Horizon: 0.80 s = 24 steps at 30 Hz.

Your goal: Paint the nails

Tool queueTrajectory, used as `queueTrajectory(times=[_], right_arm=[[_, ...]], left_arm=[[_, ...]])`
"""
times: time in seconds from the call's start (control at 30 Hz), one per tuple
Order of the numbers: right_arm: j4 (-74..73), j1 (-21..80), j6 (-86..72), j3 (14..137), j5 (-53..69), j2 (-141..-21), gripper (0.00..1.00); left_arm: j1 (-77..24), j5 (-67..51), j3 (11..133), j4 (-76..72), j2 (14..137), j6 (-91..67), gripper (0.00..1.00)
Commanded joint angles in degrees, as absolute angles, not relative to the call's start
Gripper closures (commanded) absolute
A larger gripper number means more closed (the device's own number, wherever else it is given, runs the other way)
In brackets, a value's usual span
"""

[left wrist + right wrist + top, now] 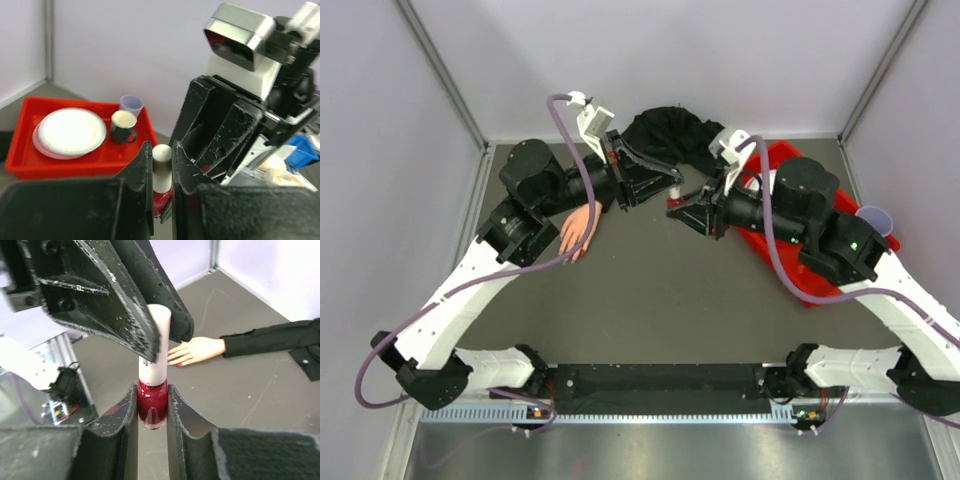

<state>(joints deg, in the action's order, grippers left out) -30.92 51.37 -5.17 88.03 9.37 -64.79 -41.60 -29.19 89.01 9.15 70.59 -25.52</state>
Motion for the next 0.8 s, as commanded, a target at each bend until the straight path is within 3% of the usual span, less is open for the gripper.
queueTrajectory(times=[0.0,0.17,0.37,0.53,0.67,0.7,0.77], right_arm=[[-18.04,51.77,-7.90,86.93,13.96,-60.74,1.00],[-9.42,51.68,-13.09,84.73,30.91,-59.68,1.00],[2.02,51.68,-19.42,84.20,47.18,-61.25,1.00],[4.66,51.68,-21.45,85.51,52.47,-63.10,1.00],[-1.91,51.68,-17.94,87.45,50.54,-63.02,1.00],[-2.98,51.68,-16.54,87.97,50.02,-62.84,1.00],[-6.05,51.77,-15.39,88.07,48.96,-62.49,1.00]], left_arm=[[-42.63,-47.51,82.11,-8.22,68.30,-31.45,1.00],[-44.20,-67.64,70.51,-53.39,68.29,-51.99,1.00],[-52.98,-81.20,77.15,-71.97,77.42,-71.00,1.00],[-54.76,-85.78,79.54,-65.15,78.93,-67.00,1.00],[-53.88,-84.99,80.59,-50.05,75.86,-55.31,0.99],[-53.01,-84.29,80.86,-46.62,75.15,-49.54,0.94],[-48.81,-80.00,81.30,-35.98,72.79,-44.32,0.68]])
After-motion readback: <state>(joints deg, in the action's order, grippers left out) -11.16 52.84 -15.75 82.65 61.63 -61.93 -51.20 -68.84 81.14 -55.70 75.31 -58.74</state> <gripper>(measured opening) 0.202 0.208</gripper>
